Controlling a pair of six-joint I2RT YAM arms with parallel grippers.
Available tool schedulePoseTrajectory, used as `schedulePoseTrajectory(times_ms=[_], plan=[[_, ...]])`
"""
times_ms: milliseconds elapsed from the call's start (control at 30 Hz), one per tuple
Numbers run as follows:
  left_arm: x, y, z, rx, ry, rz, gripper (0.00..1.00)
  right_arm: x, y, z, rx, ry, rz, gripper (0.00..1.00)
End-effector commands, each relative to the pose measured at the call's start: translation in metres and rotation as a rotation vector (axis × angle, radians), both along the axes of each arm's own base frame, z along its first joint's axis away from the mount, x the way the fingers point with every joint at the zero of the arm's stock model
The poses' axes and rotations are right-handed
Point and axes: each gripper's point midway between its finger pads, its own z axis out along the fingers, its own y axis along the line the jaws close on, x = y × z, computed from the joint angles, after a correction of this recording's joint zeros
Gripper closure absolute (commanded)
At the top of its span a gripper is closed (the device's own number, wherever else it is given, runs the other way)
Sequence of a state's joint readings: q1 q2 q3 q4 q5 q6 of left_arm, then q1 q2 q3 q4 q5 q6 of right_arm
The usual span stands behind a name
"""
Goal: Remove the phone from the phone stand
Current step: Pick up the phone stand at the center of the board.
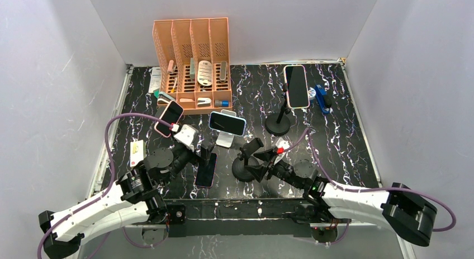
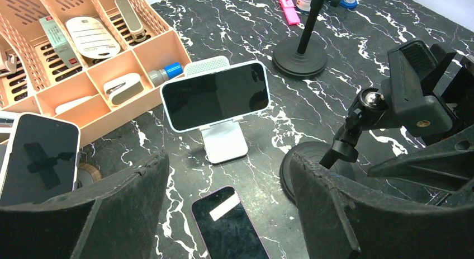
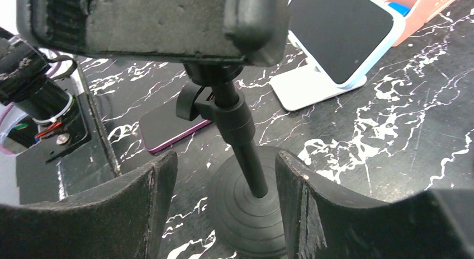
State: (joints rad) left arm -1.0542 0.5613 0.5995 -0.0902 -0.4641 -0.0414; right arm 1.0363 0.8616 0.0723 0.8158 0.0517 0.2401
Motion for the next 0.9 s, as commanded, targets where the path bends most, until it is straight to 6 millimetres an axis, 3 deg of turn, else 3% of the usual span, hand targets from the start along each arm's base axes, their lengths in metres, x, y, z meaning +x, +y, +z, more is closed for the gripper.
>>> schedulePoseTrajectory(times_ms=[0,233,433,700,867], plan=[[0.003,0.001,0.012,-0.008,-0.018,0.016,0.23,0.017,-0.002,0.036,0.124,-0.127,-0.084,0.28],[0.003,-0.001,0.01,0.002,-0.016,0.008,0.23,0.02,0.01,0.032,0.125,-0.133,-0.064,0.3],[0.003,0.0,0.01,0.006,-0.018,0.007,0.23,0.015,0.021,0.044,0.174,-0.146,-0.015,0.31],[0.001,0.0,0.012,-0.002,-0.021,-0.001,0.23,0.019,0.004,0.07,0.251,-0.129,-0.09,0.28],[0.001,-0.001,0.012,0.0,-0.02,-0.001,0.23,0.025,0.008,0.074,0.237,-0.117,-0.108,0.29]])
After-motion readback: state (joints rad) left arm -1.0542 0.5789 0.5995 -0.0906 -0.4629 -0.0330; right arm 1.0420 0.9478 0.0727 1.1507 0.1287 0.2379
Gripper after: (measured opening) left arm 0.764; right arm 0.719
